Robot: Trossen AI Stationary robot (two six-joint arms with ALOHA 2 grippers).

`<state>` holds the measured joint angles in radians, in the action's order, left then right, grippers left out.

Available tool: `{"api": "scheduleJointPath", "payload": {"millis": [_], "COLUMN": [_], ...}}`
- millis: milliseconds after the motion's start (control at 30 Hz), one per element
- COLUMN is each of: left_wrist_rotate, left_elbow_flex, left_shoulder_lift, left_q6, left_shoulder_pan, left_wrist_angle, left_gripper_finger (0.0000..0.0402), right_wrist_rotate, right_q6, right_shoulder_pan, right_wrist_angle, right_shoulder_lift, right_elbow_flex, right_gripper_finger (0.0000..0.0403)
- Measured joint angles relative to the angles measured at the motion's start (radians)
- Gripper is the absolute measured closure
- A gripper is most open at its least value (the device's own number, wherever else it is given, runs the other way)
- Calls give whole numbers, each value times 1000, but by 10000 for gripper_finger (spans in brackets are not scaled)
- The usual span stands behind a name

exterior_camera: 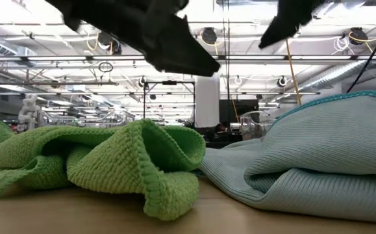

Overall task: Fold microfiber towels
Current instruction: Fold the top blue microfiber cloth

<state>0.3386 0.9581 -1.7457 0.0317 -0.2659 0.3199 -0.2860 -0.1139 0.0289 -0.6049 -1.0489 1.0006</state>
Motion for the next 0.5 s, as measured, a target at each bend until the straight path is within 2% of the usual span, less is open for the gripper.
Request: {"api": "scheduleJointPath", "payload": {"millis": [100,333,500], "left_wrist_rotate": [58,83,111], "left_elbow_flex": [0,0,85], "left_shoulder_lift": [0,0,-35], "left_q6": [11,116,133], "left_shoulder_pan": [-57,-117,-177], "left_wrist_angle": [-8,-6,-130], "left_gripper_finger": [211,211,211], "right_wrist_rotate": [2,0,-10], "right_q6": [-28,-60,-107], "right_shoulder_pan": [49,165,256], "right_wrist_angle": [133,363,547], "right_shoulder_lift": [12,2,4], "right_elbow_flex": [-104,-243,-332], "right_gripper_finger": [216,216,216]}}
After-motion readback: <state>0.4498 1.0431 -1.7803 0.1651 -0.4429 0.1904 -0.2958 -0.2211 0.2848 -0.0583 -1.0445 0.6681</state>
